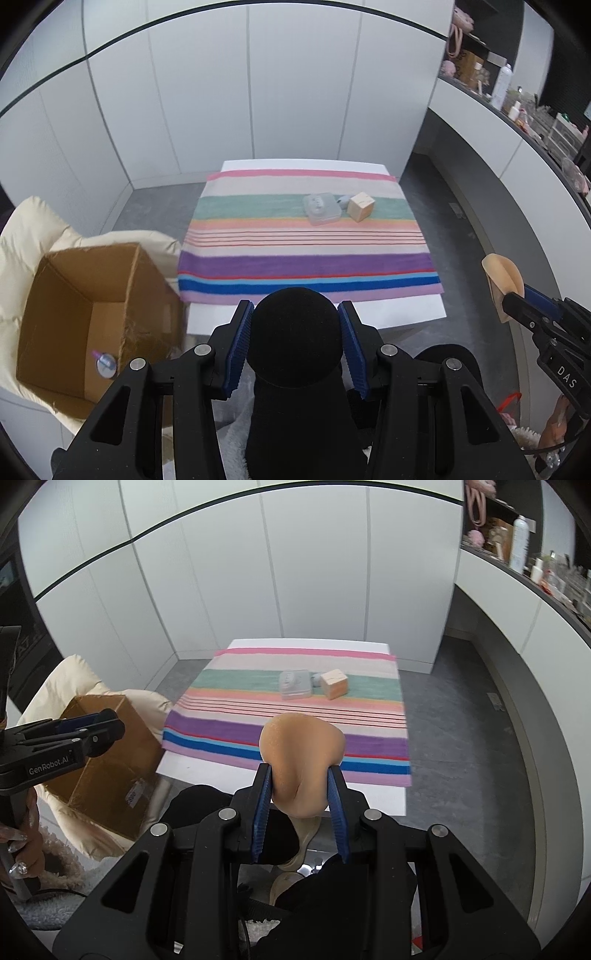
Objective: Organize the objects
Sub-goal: 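Lift the compact and sponge and carry both toward the cardboard box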
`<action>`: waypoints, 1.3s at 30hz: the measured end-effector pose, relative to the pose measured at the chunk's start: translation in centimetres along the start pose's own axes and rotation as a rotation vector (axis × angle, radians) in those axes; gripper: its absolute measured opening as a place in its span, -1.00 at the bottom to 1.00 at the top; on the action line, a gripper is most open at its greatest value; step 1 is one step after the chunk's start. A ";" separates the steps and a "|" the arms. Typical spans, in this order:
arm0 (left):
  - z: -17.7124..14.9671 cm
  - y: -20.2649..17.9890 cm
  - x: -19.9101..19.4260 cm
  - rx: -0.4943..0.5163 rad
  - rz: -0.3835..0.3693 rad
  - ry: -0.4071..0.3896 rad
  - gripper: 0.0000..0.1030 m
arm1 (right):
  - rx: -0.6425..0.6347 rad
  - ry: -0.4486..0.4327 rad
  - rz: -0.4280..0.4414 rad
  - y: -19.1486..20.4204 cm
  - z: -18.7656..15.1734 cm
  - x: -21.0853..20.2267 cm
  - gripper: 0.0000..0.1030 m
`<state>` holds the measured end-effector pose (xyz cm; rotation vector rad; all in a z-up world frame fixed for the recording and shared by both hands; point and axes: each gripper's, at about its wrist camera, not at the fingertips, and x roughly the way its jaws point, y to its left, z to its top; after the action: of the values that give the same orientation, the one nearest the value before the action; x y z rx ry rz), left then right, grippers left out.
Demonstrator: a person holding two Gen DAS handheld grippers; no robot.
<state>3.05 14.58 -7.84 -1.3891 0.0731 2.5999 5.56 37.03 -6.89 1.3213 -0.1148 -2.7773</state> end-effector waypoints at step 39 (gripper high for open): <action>-8.4 27.4 -5.6 -0.467 0.335 -0.031 -0.07 | -0.592 0.088 0.400 32.9 0.2 6.3 -0.39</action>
<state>7.71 -14.20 -9.23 -1.5947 -0.3587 3.0538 2.34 3.72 -8.50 1.1078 0.3754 -2.1683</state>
